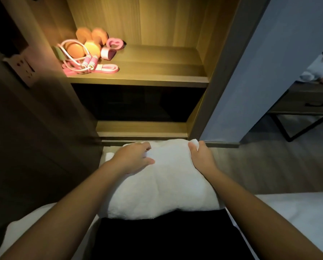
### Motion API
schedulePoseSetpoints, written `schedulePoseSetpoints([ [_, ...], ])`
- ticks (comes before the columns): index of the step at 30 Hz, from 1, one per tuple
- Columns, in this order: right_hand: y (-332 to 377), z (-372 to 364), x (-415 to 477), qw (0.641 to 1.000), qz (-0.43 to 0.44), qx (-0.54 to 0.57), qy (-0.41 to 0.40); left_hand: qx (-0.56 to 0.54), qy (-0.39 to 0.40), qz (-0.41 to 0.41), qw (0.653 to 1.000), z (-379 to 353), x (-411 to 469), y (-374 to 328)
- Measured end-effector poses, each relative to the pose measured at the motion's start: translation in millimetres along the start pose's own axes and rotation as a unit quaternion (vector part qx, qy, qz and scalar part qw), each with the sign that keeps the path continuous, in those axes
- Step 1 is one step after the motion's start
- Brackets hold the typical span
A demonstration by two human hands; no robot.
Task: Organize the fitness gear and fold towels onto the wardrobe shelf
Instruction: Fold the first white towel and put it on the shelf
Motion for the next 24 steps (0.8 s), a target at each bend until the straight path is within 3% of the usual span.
schedulePoseSetpoints([
  [4,-6,-2,1,0.999,-0.002,0.034,-0.013,0.131,-0.15,-0.019,0.98,28,-25,13],
  [7,-4,-3,1,0.999,0.006,0.042,-0.009,0.114,-0.121,-0.03,0.986,40,-46,19],
  [11,-1,0,-7,0.995,0.024,0.091,-0.014,0.069,-0.157,-0.133,0.976,58,-81,-2],
  [13,-1,4,-15,0.988,0.038,0.146,-0.021,0.032,-0.119,-0.165,0.979,60,-96,-9],
  [15,0,7,-22,0.981,0.056,0.182,-0.029,0.012,-0.03,-0.169,0.985,51,-107,-14],
  [18,1,9,-28,0.977,0.074,0.199,-0.035,-0.024,0.039,-0.147,0.988,34,-115,-20],
  [23,1,11,-29,0.972,0.083,0.212,-0.053,-0.1,-0.055,0.023,0.993,41,-104,-8],
  [24,2,11,-29,0.972,0.086,0.213,-0.051,-0.116,-0.041,0.047,0.991,43,-101,-4],
])
Point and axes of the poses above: each hand's wrist, its own x-axis towards the middle knuckle, its own z-axis out of the back of the hand, y = z × x, the point moved 3 cm from there along x, towards the middle knuckle, and after that the axes turned 3 degrees about x, right-handed, at the moved point
